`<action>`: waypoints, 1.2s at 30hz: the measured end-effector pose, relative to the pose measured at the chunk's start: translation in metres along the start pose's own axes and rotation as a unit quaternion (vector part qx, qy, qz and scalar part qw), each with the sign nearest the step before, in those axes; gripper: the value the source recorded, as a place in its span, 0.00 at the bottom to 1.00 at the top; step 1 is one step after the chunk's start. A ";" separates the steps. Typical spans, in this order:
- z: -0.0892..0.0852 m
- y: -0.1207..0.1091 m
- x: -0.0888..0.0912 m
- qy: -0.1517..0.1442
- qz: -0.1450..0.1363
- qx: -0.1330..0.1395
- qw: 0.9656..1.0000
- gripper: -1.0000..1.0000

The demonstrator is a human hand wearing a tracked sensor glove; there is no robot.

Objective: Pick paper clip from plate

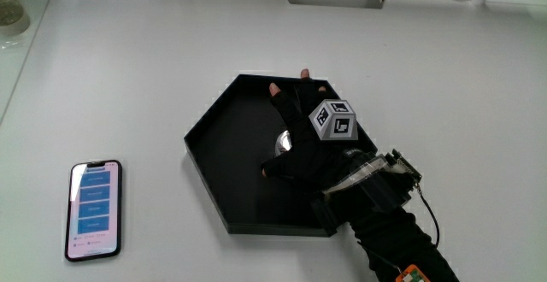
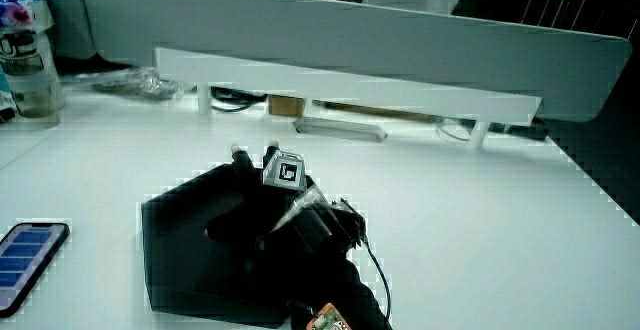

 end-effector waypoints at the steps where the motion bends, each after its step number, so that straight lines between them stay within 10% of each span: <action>1: -0.001 0.002 -0.001 0.000 -0.002 -0.023 1.000 0.50; 14: -0.016 0.020 -0.002 -0.060 -0.047 -0.104 0.992 0.50; 18: -0.019 0.025 0.007 -0.003 -0.027 -0.048 0.998 0.69; 23: -0.013 0.024 0.010 0.011 -0.012 -0.053 0.998 1.00; 36: -0.010 0.020 0.006 0.012 -0.003 -0.048 0.999 1.00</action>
